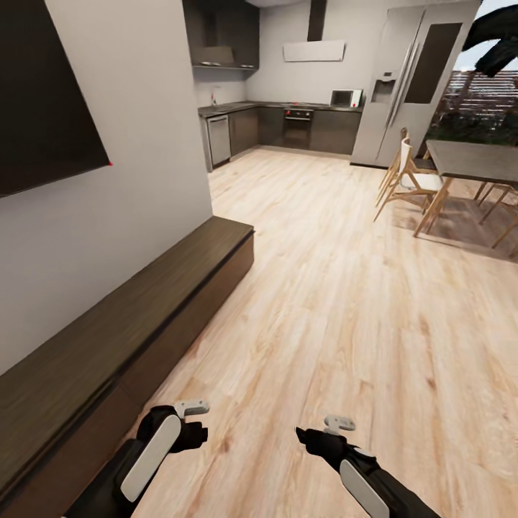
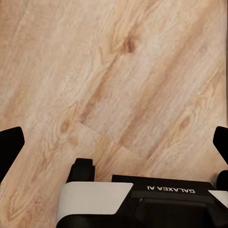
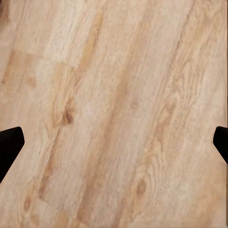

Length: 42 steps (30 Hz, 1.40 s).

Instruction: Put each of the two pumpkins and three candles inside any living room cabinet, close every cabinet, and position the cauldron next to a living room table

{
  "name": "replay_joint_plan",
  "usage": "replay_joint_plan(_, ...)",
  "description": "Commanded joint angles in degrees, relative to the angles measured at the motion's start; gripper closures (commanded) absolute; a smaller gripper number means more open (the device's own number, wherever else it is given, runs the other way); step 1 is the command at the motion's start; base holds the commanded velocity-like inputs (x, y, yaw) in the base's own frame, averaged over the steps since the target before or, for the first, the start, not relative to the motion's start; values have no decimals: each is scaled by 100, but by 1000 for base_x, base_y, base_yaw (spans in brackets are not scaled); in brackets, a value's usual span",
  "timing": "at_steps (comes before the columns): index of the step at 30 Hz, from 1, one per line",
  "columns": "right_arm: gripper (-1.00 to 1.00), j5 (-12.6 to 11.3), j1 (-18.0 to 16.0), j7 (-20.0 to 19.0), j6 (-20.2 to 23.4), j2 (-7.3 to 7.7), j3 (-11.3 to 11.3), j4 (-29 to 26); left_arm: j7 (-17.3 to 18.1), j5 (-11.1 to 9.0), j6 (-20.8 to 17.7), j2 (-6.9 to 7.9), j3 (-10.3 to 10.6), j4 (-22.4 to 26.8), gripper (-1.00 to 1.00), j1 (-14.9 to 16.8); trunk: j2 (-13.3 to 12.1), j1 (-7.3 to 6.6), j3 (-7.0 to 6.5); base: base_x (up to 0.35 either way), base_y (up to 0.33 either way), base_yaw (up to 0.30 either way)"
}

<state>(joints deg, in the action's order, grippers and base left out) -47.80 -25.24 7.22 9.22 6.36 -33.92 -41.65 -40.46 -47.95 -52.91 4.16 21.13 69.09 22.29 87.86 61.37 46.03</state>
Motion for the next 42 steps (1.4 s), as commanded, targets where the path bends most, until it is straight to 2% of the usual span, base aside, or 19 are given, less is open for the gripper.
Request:
replay_joint_plan(1, -100, -46, -7, 52, 11, 12, -36, -15, -59, -57, -3, 6, 14, 7, -100, 3, 3, 0, 5, 0, 0, -278)
replay_joint_plan(26, -100, -49, -7, 72, 18, 36, -36, -18, -96, -46, -1, 8, 19, 16, -100, 3, 3, 0, 5, 0, 0, -278)
replay_joint_plan(31, -100, -54, -7, 72, 18, 17, -36, -19, -119, -22, -1, -161, 114, 13, -100, 3, 3, 0, 5, 0, 0, -278)
replay_joint_plan(42, -100, -50, -7, 68, 15, 24, -36, -24, -125, -15, -1, -196, 128, 0, -100, 3, 3, 0, 5, 0, 0, -278)
